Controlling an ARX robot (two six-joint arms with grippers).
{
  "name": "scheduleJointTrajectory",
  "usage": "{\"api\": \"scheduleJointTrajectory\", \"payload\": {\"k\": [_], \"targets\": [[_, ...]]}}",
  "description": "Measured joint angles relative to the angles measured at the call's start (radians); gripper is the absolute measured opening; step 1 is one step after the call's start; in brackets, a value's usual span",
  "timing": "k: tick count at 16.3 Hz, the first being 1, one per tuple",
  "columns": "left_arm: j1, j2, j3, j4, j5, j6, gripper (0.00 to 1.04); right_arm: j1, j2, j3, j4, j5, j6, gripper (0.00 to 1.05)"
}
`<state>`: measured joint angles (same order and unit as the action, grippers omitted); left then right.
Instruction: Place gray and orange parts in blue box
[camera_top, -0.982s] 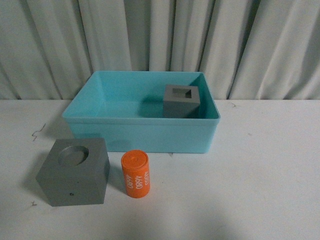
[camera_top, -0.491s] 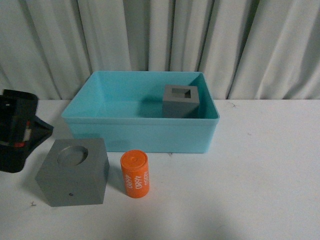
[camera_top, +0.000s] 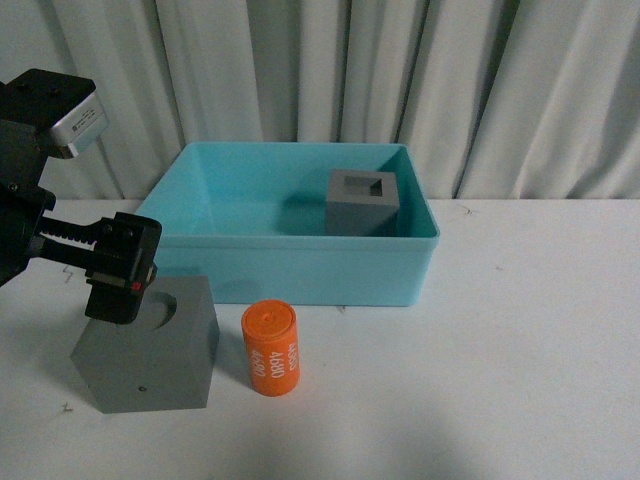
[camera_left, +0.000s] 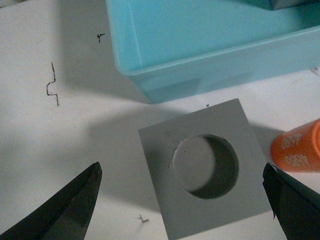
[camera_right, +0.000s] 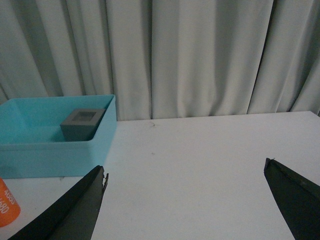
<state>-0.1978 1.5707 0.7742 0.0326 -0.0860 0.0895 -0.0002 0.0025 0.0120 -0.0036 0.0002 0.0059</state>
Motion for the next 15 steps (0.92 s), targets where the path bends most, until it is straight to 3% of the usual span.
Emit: {"api": "scheduleJointTrajectory", "payload": {"k": [15], "targets": [[0.031, 0.230, 0.065, 0.068, 0.004, 0.077, 0.97, 0.000, 0.000, 0.000, 0.000, 0.000, 0.000, 0.98]]}}
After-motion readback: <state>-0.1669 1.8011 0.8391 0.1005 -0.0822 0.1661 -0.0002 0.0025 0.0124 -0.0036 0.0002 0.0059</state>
